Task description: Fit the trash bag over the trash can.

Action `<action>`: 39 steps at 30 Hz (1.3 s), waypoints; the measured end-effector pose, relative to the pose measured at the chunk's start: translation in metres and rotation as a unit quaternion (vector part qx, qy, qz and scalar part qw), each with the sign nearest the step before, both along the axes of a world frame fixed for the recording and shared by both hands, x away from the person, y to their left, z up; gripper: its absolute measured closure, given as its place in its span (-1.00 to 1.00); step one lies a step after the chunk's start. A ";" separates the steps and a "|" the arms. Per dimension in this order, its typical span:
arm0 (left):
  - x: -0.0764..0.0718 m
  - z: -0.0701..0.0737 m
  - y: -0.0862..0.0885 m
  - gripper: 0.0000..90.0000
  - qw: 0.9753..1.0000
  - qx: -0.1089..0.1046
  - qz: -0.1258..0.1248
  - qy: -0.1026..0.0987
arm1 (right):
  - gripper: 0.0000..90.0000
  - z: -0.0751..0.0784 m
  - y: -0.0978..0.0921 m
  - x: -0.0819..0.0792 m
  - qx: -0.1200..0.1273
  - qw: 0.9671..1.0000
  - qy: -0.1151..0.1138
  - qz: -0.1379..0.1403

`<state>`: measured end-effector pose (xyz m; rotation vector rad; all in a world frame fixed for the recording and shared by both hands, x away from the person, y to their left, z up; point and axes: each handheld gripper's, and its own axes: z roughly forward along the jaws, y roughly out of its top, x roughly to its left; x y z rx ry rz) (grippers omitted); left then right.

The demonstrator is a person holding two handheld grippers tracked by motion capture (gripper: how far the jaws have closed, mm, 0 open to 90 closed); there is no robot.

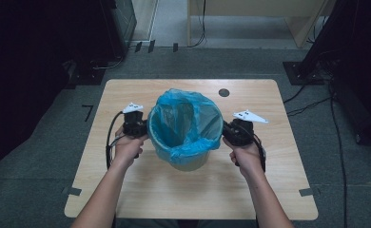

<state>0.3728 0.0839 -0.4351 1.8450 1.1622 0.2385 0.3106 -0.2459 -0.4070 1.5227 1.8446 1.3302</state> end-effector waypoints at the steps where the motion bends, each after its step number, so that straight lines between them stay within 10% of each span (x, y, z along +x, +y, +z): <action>1: -0.001 -0.003 0.000 0.96 1.000 -0.006 0.003 -0.001 | 1.00 0.004 -0.001 -0.001 -0.015 1.000 -0.007 -0.003; 6: -0.010 0.009 0.006 0.78 0.998 -0.036 0.023 -0.042 | 1.00 -0.001 0.001 0.003 -0.053 0.999 -0.001 -0.002; 9: -0.015 0.022 0.012 0.70 0.995 -0.074 0.031 -0.063 | 1.00 -0.030 0.007 0.009 -0.050 0.998 0.040 0.011; 12: -0.013 0.015 0.007 0.76 0.998 -0.025 0.038 -0.040 | 1.00 -0.050 0.006 0.011 -0.014 0.996 0.081 0.016; 16: -0.007 -0.010 0.003 0.87 1.000 0.011 0.025 0.003 | 1.00 -0.068 0.007 0.008 -0.060 0.994 0.091 0.011; 25: -0.021 -0.057 0.012 0.79 0.998 0.035 0.037 0.031 | 1.00 -0.076 -0.001 -0.004 -0.093 0.993 0.075 0.001; 30: -0.045 -0.055 0.038 0.46 0.998 -0.044 0.045 -0.030 | 1.00 -0.086 -0.005 -0.015 -0.094 0.993 0.068 0.003; 32: -0.070 -0.037 0.044 0.09 0.992 -0.079 0.027 -0.092 | 1.00 -0.091 -0.004 -0.023 -0.102 0.992 0.066 0.011; 37: -0.101 -0.018 0.047 -0.11 0.981 -0.133 -0.018 -0.137 | 1.00 -0.094 0.002 -0.040 -0.092 0.994 0.054 0.030; 39: -0.122 -0.010 0.046 -0.24 0.971 -0.171 -0.062 -0.155 | 1.00 -0.094 0.006 -0.049 -0.081 0.995 0.049 0.040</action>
